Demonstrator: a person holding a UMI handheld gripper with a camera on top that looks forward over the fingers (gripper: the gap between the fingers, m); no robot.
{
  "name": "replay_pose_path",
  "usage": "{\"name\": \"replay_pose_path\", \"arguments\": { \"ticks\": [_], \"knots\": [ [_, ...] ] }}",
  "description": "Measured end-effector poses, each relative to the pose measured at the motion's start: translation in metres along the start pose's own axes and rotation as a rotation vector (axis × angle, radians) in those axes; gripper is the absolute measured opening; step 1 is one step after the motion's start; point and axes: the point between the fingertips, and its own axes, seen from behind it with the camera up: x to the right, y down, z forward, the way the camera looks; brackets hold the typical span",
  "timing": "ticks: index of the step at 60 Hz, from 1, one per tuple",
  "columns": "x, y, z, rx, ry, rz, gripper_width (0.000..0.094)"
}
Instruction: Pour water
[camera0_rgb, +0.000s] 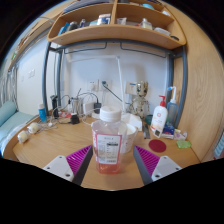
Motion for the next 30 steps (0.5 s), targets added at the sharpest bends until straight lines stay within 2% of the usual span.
{"name": "replay_pose_path", "arguments": {
  "ticks": [13,15,18,24,30],
  "knots": [
    [-0.011,0.005,0.037,0.046,-0.052,-0.014,0.0844],
    [-0.011,0.005,0.040,0.059,-0.047,-0.016,0.0798],
    [-0.011,0.004,0.044,0.081,-0.047,-0.020,0.0644],
    [-0.018,0.001,0.047,0.109,-0.082,0.000,0.0598],
    [-0.026,0.001,0.047,0.101,-0.103,0.001,0.0557]
  ]
}}
